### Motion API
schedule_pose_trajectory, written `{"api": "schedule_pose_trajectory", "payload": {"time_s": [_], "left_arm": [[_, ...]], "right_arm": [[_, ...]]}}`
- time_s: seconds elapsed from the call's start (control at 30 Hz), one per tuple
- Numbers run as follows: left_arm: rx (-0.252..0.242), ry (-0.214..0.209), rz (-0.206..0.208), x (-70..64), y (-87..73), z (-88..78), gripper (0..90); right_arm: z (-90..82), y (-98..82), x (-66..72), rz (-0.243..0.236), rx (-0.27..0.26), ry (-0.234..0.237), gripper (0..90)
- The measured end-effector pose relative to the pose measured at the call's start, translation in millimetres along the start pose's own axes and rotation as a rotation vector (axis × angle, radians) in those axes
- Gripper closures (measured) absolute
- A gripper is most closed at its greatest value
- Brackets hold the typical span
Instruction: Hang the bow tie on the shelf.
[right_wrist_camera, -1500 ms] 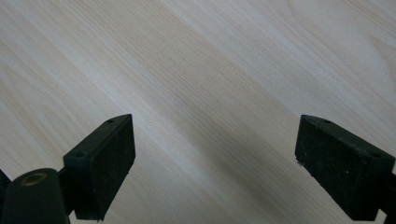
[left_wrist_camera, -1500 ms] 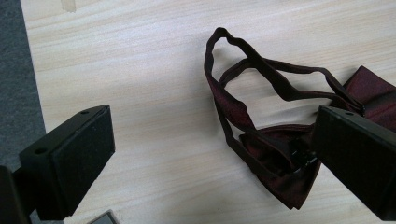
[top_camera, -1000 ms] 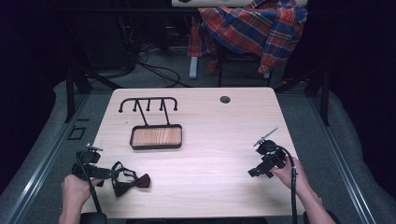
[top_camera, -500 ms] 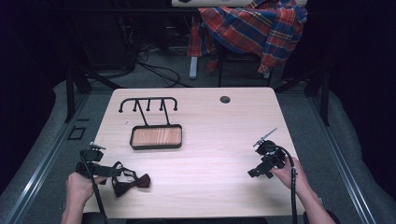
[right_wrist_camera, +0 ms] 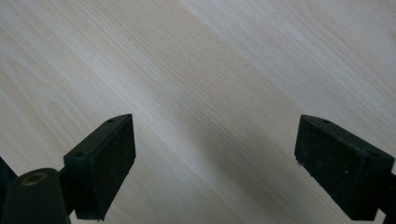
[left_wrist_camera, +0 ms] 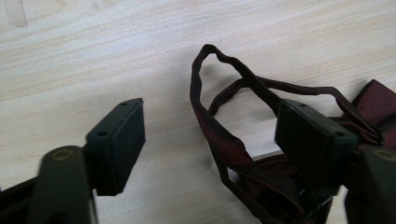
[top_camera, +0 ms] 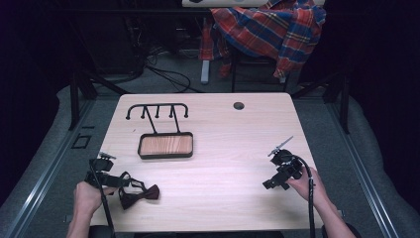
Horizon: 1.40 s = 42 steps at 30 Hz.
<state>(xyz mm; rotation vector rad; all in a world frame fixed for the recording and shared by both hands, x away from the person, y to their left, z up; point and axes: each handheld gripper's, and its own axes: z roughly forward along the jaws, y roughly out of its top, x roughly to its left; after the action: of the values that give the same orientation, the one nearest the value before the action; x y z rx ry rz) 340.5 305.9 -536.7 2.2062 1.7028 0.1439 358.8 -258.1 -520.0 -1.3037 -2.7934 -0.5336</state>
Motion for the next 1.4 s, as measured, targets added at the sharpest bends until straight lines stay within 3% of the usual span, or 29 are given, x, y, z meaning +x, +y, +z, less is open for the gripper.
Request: {"api": "schedule_pose_trajectory", "payload": {"time_s": [0.2, 0.47, 0.53, 0.67, 0.87, 1.07, 1.3, 1.33, 1.4], "left_arm": [[-0.002, 0.009, 0.02, -1.4, 0.9, 3.0, 43.6], [0.063, 0.037, 0.082, -9.1, 2.3, 9.8, 58.8], [0.064, 0.039, 0.088, -10.4, 2.6, 10.0, 62.4], [0.079, 0.058, 0.12, -13.9, 3.0, 10.6, 70.0], [0.084, 0.105, 0.168, -22.4, 3.9, 12.1, 76.8], [0.114, 0.111, 0.204, -25.4, 4.6, 14.1, 82.8], [0.129, 0.121, 0.211, -29.1, 4.7, 15.9, 85.7], [0.127, 0.129, 0.226, -28.9, 5.0, 15.6, 86.9], [0.126, 0.121, 0.217, -28.9, 4.6, 15.6, 88.1]], "right_arm": [[-0.9, -0.6, -0.6, 0.0, 0.012, 0.001, 12.1], [-2.1, -1.0, -1.5, -0.011, 0.02, -0.005, 12.1], [0.3, -2.6, 0.4, 0.021, -0.019, -0.006, 12.1], [-1.3, -1.3, -0.9, -0.003, 0.013, -0.002, 12.1], [-2.2, -0.7, -1.5, -0.017, 0.019, -0.011, 12.1], [-1.2, -0.5, -1.2, -0.007, 0.017, -0.01, 12.2], [-1.4, -0.8, -0.5, -0.006, 0.014, -0.009, 12.2], [-2.0, -0.2, -0.9, -0.023, 0.028, -0.01, 12.1], [-0.8, -1.1, 0.2, -0.007, 0.008, -0.009, 12.2]]}}
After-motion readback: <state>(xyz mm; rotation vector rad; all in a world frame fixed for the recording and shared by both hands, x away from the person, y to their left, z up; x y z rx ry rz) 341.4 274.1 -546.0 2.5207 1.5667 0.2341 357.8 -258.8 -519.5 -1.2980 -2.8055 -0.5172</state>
